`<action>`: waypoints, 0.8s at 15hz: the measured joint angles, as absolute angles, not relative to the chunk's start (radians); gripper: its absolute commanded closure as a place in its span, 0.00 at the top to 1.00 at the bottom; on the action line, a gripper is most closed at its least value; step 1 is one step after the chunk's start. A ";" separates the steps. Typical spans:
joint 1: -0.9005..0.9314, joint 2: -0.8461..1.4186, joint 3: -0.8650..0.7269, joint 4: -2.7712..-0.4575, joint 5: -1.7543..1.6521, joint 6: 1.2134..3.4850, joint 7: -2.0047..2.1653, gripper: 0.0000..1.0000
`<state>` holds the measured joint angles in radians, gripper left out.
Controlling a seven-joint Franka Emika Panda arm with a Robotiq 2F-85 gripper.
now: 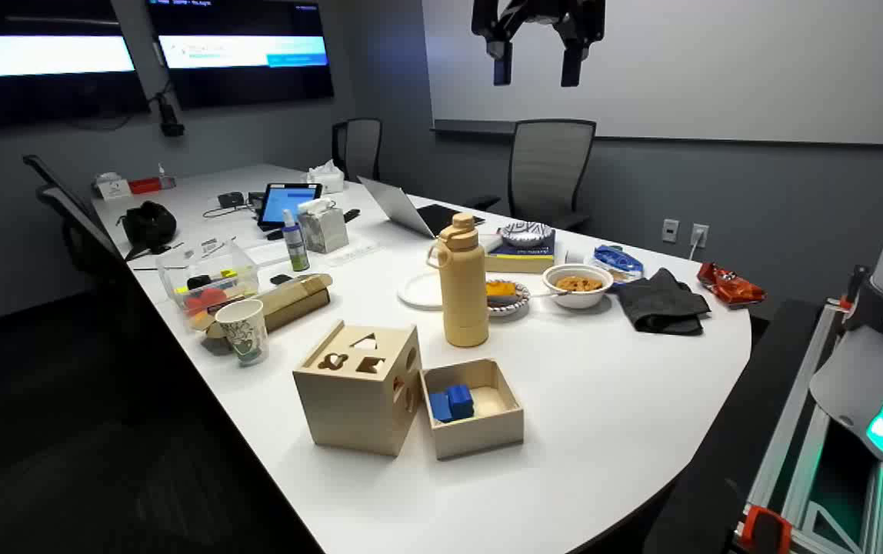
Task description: Use the black cloth to wipe the table
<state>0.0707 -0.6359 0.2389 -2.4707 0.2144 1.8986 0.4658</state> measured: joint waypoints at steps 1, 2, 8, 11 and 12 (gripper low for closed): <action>0.071 -0.636 0.239 -2.470 0.214 1.899 0.466 1.00; 0.071 -0.636 0.239 -2.470 0.214 1.899 0.466 1.00; 0.055 -0.618 0.226 -2.484 0.211 1.919 0.465 1.00; 0.002 -0.570 0.186 -2.525 0.192 2.005 0.464 1.00; -0.023 -0.548 0.170 -2.539 0.179 2.042 0.464 1.00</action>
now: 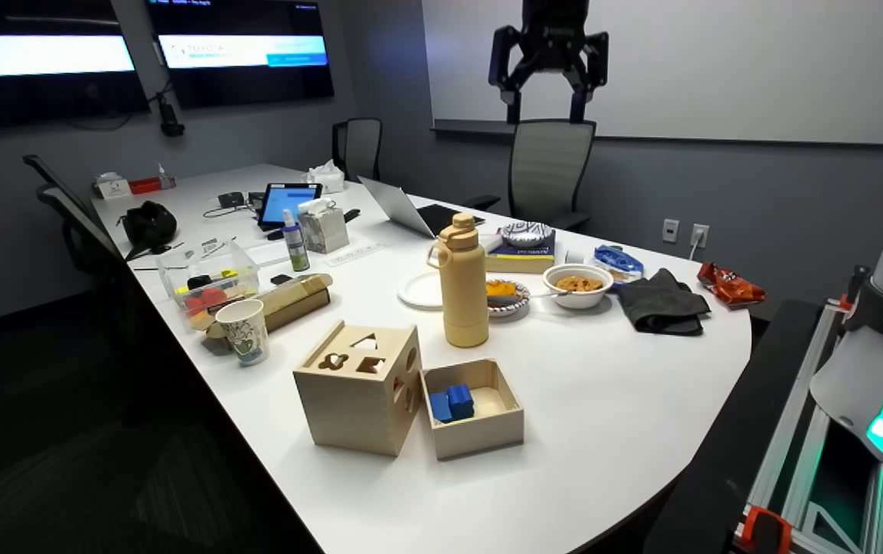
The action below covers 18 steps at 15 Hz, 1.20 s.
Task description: Use the black cloth to wipe the table
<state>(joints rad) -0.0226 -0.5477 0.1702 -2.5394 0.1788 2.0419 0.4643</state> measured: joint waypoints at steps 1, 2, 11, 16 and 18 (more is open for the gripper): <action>-0.047 -0.522 0.153 -2.555 0.165 2.082 0.464 1.00; -0.069 -0.495 0.133 -2.569 0.155 2.126 0.463 1.00; -0.256 -0.145 -0.099 -2.638 0.092 2.548 0.435 1.00; -0.288 0.041 -0.201 -2.617 0.097 2.679 0.442 1.00; -0.288 0.113 -0.228 -2.605 0.115 2.712 0.445 1.00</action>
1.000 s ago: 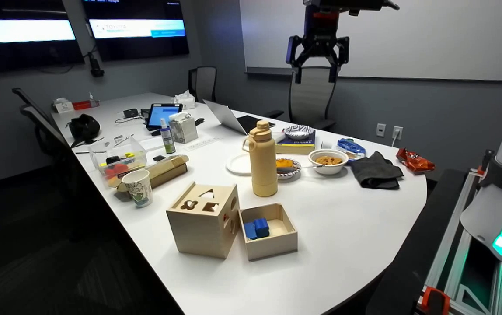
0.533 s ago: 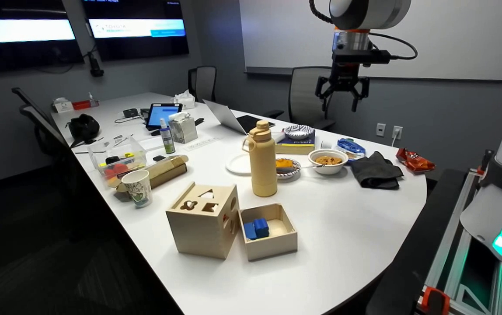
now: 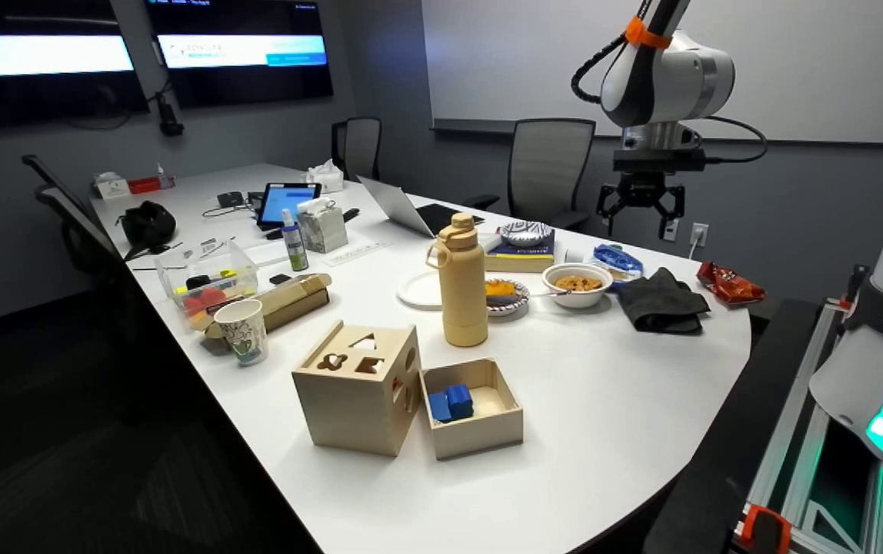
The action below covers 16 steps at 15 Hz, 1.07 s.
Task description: Use the black cloth to wipe the table
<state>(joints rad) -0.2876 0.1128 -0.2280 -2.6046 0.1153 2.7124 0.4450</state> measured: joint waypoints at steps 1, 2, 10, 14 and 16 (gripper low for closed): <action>-0.287 0.149 -0.237 -2.597 0.132 2.727 0.446 1.00; -0.287 0.186 -0.244 -2.587 0.155 2.737 0.445 1.00; -0.348 0.459 -0.202 -2.439 0.423 2.754 0.367 1.00; -0.430 0.573 -0.175 -2.337 0.492 2.745 0.314 0.75; -0.459 0.625 -0.174 -2.291 0.495 2.737 0.307 0.66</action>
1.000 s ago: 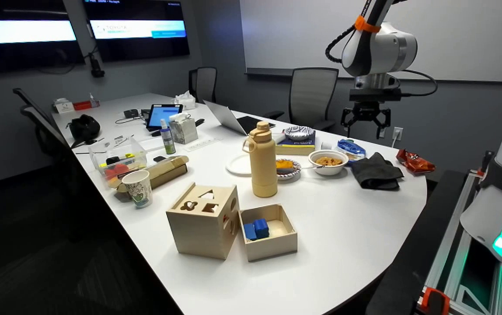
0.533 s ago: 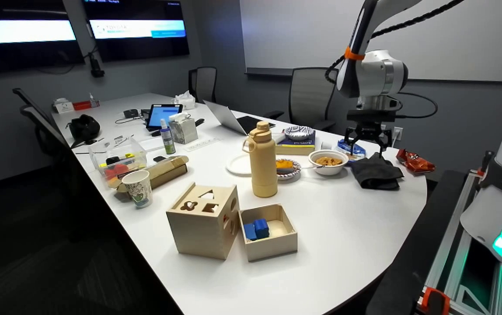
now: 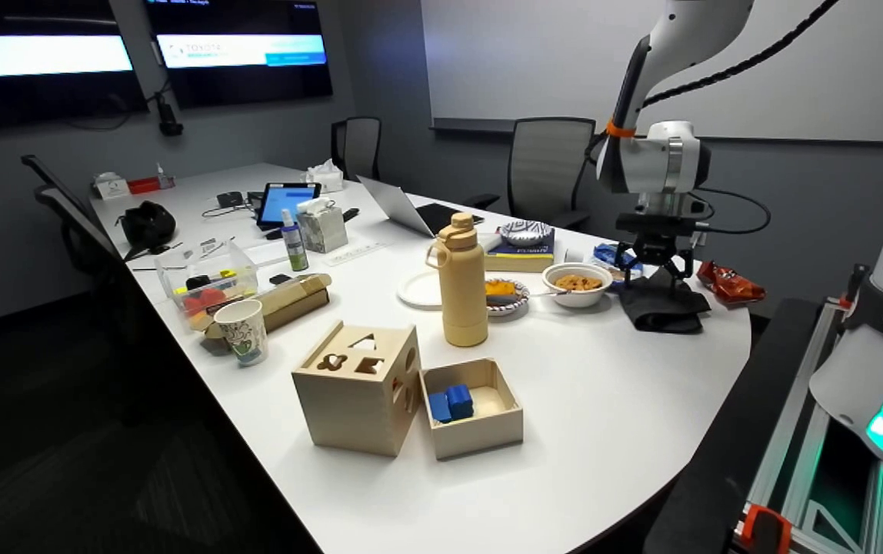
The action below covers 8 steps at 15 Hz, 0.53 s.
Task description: Use the black cloth to wipe the table
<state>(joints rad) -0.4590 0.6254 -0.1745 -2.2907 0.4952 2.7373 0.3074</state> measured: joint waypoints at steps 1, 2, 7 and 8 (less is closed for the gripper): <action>-0.470 0.649 -0.174 -2.270 0.496 2.731 0.307 0.58; -0.479 0.667 -0.174 -2.253 0.496 2.723 0.306 0.49; -0.492 0.693 -0.172 -2.212 0.498 2.700 0.296 0.12; -0.492 0.691 -0.170 -2.211 0.499 2.700 0.292 0.05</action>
<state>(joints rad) -0.4918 0.6906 -0.1700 -2.2113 0.4986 2.6998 0.2920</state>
